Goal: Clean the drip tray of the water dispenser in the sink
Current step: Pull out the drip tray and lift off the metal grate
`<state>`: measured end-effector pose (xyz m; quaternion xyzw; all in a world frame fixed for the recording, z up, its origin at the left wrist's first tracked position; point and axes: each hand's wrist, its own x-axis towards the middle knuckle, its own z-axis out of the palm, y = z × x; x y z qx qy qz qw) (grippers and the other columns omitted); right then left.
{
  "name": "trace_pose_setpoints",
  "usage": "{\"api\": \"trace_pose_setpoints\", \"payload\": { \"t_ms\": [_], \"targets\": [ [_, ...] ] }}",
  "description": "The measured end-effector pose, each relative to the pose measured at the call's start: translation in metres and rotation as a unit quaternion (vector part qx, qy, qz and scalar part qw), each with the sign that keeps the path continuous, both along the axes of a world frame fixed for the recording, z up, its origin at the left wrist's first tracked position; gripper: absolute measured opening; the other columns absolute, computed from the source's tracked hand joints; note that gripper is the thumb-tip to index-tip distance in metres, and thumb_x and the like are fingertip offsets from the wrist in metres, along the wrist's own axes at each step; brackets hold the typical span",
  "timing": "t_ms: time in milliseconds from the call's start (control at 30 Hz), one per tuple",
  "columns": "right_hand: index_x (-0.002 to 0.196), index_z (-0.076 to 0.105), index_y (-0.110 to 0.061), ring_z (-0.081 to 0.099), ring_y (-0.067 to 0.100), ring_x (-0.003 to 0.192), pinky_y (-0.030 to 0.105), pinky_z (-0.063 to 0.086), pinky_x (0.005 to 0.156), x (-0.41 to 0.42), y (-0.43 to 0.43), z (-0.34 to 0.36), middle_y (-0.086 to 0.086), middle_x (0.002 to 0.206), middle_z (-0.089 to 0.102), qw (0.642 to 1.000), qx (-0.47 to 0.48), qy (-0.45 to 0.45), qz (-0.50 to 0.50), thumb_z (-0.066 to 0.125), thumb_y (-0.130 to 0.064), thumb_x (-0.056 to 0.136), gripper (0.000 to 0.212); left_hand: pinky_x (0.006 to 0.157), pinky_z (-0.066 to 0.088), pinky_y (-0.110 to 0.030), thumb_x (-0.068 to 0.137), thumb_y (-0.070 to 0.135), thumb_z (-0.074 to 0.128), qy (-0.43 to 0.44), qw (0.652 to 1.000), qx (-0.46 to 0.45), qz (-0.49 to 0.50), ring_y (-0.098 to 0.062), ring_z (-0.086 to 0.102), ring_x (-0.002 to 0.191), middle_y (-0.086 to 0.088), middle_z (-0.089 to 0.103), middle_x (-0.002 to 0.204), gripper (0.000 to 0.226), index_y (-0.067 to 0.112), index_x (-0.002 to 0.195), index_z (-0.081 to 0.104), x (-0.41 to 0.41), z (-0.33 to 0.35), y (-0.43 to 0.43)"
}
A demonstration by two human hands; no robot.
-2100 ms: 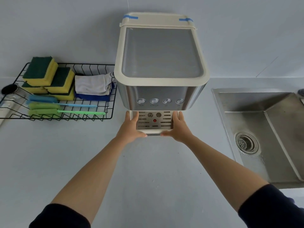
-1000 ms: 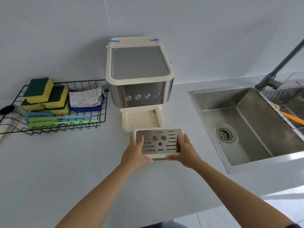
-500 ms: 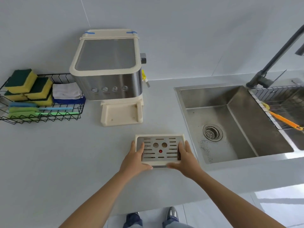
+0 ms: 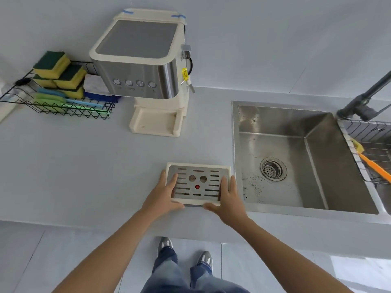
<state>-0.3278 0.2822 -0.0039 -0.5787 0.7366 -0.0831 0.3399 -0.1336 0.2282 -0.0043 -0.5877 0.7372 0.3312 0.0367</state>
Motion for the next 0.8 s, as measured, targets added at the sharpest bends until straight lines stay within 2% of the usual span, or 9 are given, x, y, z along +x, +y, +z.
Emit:
{"api": "trace_pose_setpoints", "payload": {
  "t_ms": [133, 267, 367, 467, 533, 600, 700, 800],
  "targets": [
    [0.145, -0.008, -0.011, -0.005, 0.03, 0.144, 0.04, 0.027, 0.112, -0.005, 0.002, 0.005, 0.016, 0.154, -0.017, 0.999, 0.003, 0.016, 0.029, 0.058, -0.05, 0.081, 0.1, 0.109, 0.029, -0.037, 0.071, 0.047, 0.07, -0.024, 1.0, 0.012, -0.015, -0.025, 0.013, 0.143, -0.007, -0.022, 0.154, 0.109, 0.025, 0.145, -0.007, 0.002, 0.004, 0.002],
    [0.142, 0.014, -0.019, 0.001, 0.027, 0.144, 0.046, 0.026, 0.112, -0.014, -0.008, 0.011, 0.008, 0.155, -0.006, 0.998, -0.038, 0.013, 0.049, 0.065, -0.045, 0.077, 0.087, 0.111, 0.026, -0.039, 0.071, 0.054, 0.066, -0.033, 0.997, -0.039, -0.054, -0.02, 0.0, 0.144, -0.003, -0.02, 0.155, 0.103, 0.027, 0.146, 0.001, 0.004, 0.011, -0.004],
    [0.136, 0.029, -0.018, -0.002, 0.023, 0.144, 0.043, 0.017, 0.117, -0.019, -0.019, 0.014, 0.005, 0.156, 0.004, 0.989, -0.05, 0.041, 0.133, 0.062, -0.046, 0.079, 0.072, 0.113, 0.022, -0.038, 0.075, 0.055, 0.061, -0.03, 0.989, -0.088, -0.115, -0.019, 0.003, 0.144, -0.002, -0.006, 0.157, 0.088, 0.03, 0.145, 0.014, 0.002, 0.016, -0.009],
    [0.134, 0.037, -0.02, -0.006, 0.023, 0.145, 0.042, 0.014, 0.116, -0.019, -0.026, 0.016, 0.004, 0.157, 0.001, 0.978, -0.037, 0.049, 0.197, 0.058, -0.046, 0.083, 0.061, 0.111, 0.023, -0.036, 0.08, 0.052, 0.056, -0.031, 0.979, -0.109, -0.171, -0.021, 0.012, 0.141, -0.002, 0.002, 0.157, 0.075, 0.031, 0.143, 0.022, -0.004, 0.018, -0.012],
    [0.134, 0.038, -0.021, -0.004, 0.021, 0.144, 0.041, 0.02, 0.115, -0.016, -0.03, 0.016, 0.001, 0.156, 0.005, 0.972, -0.038, 0.054, 0.225, 0.058, -0.044, 0.083, 0.059, 0.11, 0.022, -0.035, 0.083, 0.051, 0.053, -0.038, 0.975, -0.119, -0.187, -0.021, 0.015, 0.139, -0.002, 0.004, 0.157, 0.069, 0.028, 0.142, 0.026, -0.007, 0.017, -0.015],
    [0.135, 0.036, -0.02, -0.002, 0.021, 0.144, 0.041, 0.022, 0.115, -0.014, -0.033, 0.016, 0.0, 0.155, 0.007, 0.968, -0.038, 0.06, 0.241, 0.058, -0.043, 0.084, 0.06, 0.112, 0.017, -0.034, 0.086, 0.051, 0.047, -0.053, 0.97, -0.123, -0.202, -0.019, 0.01, 0.141, -0.002, 0.004, 0.157, 0.065, 0.025, 0.142, 0.025, -0.008, 0.014, -0.018],
    [0.137, 0.032, -0.02, -0.003, 0.023, 0.145, 0.041, 0.016, 0.116, -0.013, -0.037, 0.015, 0.001, 0.157, 0.005, 0.961, -0.03, 0.081, 0.264, 0.057, -0.044, 0.083, 0.064, 0.115, 0.005, -0.035, 0.09, 0.051, 0.037, -0.087, 0.961, -0.116, -0.236, -0.017, -0.003, 0.144, -0.002, -0.001, 0.157, 0.063, 0.024, 0.144, 0.02, -0.008, 0.007, -0.023],
    [0.138, 0.033, -0.021, -0.004, 0.022, 0.144, 0.042, 0.014, 0.116, -0.014, -0.041, 0.014, 0.001, 0.157, 0.002, 0.956, -0.017, 0.096, 0.275, 0.057, -0.047, 0.082, 0.066, 0.116, 0.002, -0.035, 0.092, 0.05, 0.034, -0.101, 0.955, -0.109, -0.257, -0.017, -0.006, 0.144, -0.002, -0.003, 0.157, 0.061, 0.024, 0.144, 0.018, -0.007, 0.003, -0.027]
  ]
}}
